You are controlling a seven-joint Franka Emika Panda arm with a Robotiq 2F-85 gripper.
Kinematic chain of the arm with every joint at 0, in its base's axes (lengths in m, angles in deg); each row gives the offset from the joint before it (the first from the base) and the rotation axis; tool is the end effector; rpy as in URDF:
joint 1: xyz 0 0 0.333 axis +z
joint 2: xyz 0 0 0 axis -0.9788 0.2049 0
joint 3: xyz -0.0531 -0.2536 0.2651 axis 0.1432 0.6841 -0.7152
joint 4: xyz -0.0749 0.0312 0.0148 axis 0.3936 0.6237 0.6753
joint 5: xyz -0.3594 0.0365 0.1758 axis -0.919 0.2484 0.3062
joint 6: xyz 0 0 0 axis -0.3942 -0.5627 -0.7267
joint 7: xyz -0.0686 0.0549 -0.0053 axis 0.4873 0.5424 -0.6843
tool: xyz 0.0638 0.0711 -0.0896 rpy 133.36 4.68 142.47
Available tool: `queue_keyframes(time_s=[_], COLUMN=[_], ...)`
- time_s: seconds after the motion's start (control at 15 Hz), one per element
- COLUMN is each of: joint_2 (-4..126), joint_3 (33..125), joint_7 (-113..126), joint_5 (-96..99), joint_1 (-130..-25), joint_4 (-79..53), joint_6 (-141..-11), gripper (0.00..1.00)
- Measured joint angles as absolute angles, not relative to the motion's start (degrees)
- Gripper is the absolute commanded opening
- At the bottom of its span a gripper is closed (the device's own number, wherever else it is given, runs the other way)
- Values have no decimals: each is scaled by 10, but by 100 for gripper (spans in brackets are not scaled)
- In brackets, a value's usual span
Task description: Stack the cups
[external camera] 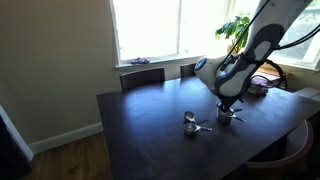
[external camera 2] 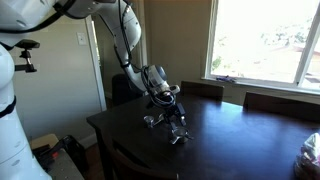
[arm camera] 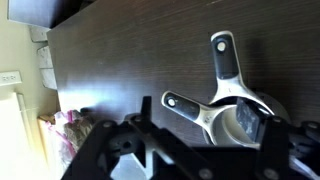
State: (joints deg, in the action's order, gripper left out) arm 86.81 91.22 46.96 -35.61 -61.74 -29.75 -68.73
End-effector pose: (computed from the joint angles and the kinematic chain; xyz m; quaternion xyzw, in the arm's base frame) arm 0.6144 -0.0282 0.1156 0.9217 -0.0876 -0.0638 0.3725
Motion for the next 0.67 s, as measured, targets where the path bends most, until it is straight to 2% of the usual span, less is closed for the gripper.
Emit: queue_keyframes(time_s=[0.67], joint_2=[798], joint_3=[822], joint_7=[356], joint_5=[-341], joint_1=[-674], joint_4=[-362], joint_6=[-782], gripper=[100])
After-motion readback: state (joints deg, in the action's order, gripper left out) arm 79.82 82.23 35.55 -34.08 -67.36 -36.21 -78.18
